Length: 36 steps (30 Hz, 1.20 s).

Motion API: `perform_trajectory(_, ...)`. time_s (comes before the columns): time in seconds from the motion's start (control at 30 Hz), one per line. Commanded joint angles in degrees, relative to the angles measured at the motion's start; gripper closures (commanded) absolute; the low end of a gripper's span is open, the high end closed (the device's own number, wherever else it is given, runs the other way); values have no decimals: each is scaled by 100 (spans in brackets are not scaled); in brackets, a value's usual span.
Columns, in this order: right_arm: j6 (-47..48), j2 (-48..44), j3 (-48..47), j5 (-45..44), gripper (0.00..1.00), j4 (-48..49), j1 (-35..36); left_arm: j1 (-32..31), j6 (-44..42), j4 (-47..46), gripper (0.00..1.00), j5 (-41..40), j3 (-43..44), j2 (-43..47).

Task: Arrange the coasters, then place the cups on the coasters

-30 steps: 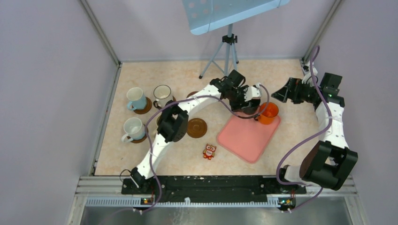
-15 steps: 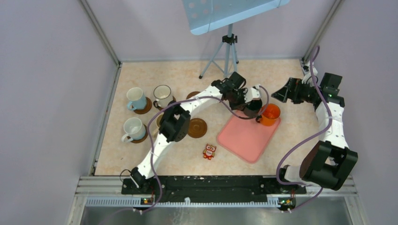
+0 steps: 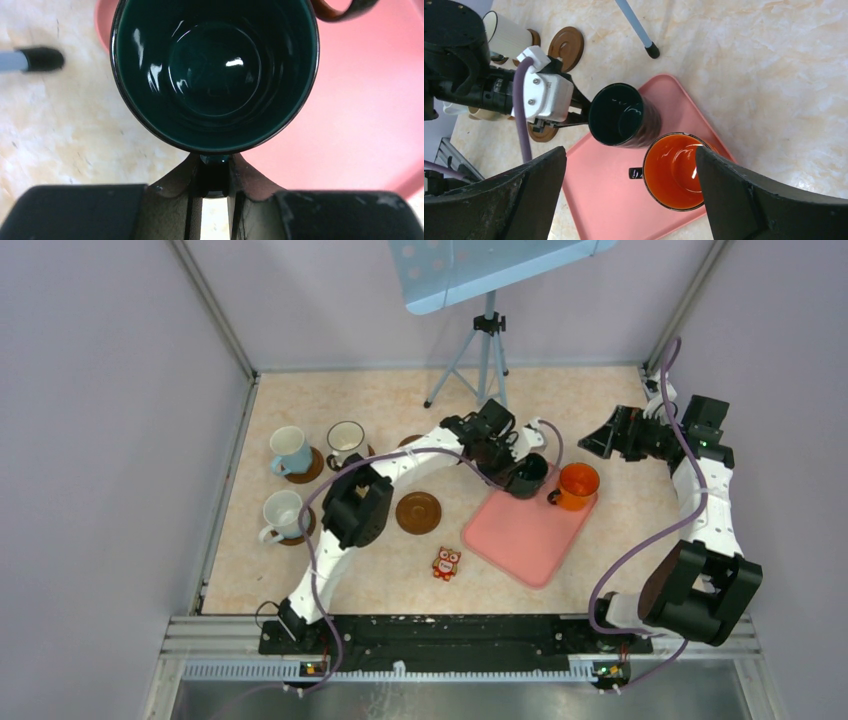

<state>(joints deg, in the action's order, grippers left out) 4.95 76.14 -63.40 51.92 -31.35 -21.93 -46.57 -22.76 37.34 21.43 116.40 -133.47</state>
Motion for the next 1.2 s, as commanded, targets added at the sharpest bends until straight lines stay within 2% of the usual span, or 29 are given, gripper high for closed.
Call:
perform_trajectory(0.0, 103, -170, -58, 114, 2, 99, -57, -2, 758, -759, 100, -97, -626, 1278)
perform_trajectory(0.13, 94, -161, -54, 142, 2, 105, -57, 68, 950, -1308, 100, -335, -1544, 2033)
perform_trajectory(0.3, 85, -152, -56, 160, 2, 99, -53, 438, 1092, -1400, 100, -293, -2107, 2601)
perform_trajectory(0.6, 85, -152, -33, 167, 2, 112, -53, 1779, 1352, -2032, 100, -498, -3261, 3510)
perform_trajectory(0.8, 67, -126, -41, 186, 2, 121, -57, 2311, 1198, -2275, 100, -592, -3704, 3601)
perform_trajectory(1.17, 60, -124, -13, 176, 2, 135, -57, 2576, 1164, -2679, 100, -528, -4182, 3528)
